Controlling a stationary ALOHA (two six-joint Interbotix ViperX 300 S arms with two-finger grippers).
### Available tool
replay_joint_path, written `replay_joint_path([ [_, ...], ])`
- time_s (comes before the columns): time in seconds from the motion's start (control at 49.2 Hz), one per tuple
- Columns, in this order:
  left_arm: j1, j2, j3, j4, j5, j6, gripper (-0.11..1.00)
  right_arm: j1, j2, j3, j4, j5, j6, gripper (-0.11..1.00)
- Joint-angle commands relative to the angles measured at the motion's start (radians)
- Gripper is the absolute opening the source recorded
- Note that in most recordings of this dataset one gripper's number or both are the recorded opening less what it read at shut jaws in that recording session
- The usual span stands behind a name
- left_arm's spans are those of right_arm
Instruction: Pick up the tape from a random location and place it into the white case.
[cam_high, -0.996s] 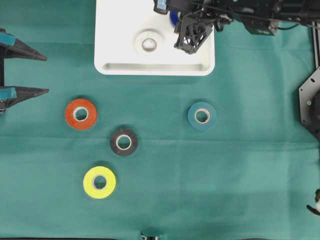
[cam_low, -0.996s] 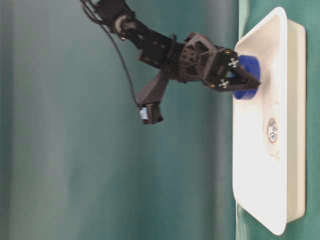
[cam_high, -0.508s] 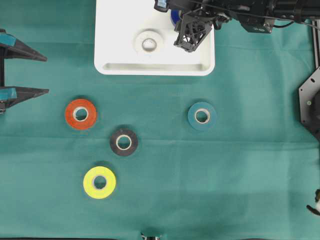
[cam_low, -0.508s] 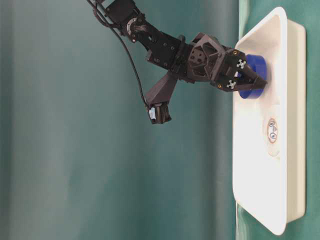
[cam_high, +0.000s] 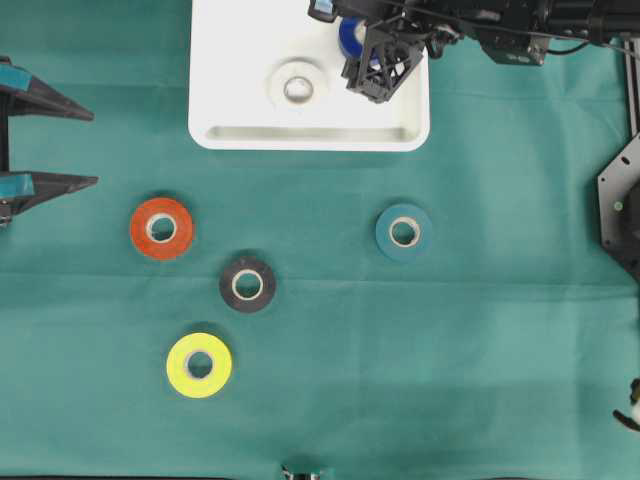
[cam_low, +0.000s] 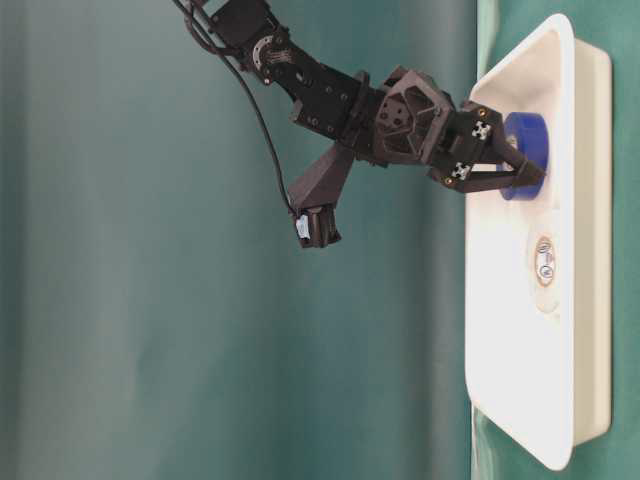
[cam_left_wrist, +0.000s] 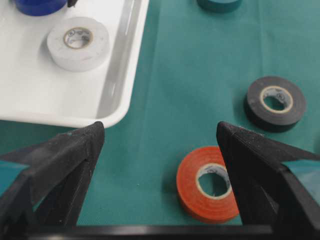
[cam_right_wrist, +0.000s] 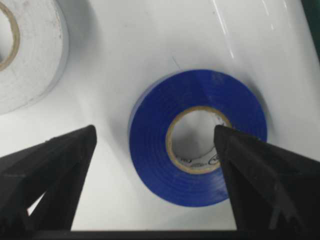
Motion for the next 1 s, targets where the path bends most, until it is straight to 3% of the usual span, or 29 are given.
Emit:
replay_joint_path([
  [0.0,0.005,0.009,-0.011,-0.002,-0.005,-0.002,0.95,0.002,-0.044,-0.017,-0.002,0.021,0.002,0.89],
  [0.305,0.005,0.009,-0.011,-0.002,-0.005,0.000,0.95,0.008,-0.199,-0.081,-0.009,0.187,0.002,0.89],
  [0.61,0.005,0.009,-0.011,-0.002,-0.003,0.000,0.95,0.011,-0.281,-0.163,-0.077,0.364,0.002,0.89],
  [0.976,0.008,0.009,-0.011,-0.002,-0.003,0.000,0.95,0.012,-0.293,-0.184,-0.092,0.394,0.002,0.89],
])
